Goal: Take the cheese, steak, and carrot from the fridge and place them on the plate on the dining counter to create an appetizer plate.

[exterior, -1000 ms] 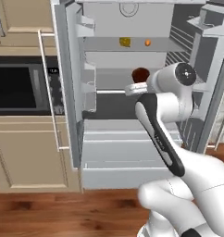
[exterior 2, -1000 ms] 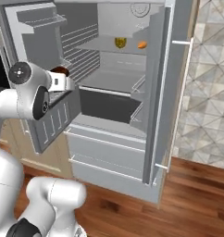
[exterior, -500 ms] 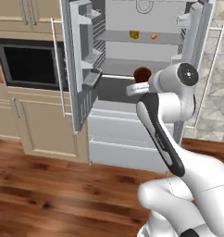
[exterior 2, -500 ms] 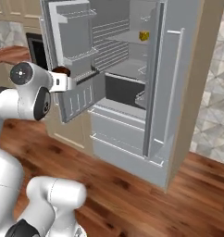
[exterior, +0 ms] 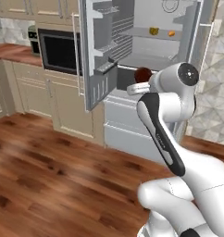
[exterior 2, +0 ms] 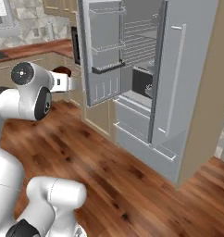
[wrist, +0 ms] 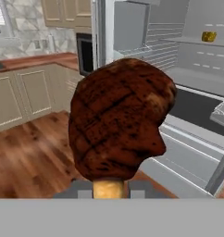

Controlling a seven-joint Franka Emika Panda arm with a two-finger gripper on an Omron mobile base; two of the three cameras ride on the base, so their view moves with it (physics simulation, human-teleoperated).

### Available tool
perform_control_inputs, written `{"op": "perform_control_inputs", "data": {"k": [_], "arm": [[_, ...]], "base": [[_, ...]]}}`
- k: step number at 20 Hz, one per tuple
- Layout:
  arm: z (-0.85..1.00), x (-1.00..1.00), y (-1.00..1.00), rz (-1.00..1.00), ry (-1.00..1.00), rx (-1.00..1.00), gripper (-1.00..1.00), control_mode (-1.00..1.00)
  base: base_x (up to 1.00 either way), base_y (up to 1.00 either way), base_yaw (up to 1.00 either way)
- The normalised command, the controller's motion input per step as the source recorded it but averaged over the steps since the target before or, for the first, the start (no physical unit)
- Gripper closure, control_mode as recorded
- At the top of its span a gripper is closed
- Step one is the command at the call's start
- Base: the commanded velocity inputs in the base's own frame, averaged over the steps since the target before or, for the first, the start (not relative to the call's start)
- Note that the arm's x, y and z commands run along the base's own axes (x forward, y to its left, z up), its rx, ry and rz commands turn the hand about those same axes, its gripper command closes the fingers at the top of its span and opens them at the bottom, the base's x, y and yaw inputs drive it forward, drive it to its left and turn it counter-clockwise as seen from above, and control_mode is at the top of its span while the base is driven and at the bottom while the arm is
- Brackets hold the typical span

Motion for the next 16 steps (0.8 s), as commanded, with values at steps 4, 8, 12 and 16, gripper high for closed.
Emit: {"op": "perform_control_inputs", "data": {"k": [4, 8, 12, 16], "arm": [[0.00, 0.00, 0.00, 0.00, 0.00, 0.00, 1.00, 1.00], [0.00, 0.00, 0.00, 0.00, 0.00, 0.00, 1.00, 1.00], [0.00, 0.00, 0.00, 0.00, 0.00, 0.00, 1.00, 1.00], [0.00, 0.00, 0.00, 0.00, 0.00, 0.00, 1.00, 1.00]], "base": [[-0.79, -0.57, 0.48], [-0.94, -0.44, 0.45], [-1.00, -0.17, 0.38], [-0.94, -0.07, 0.35]]}}
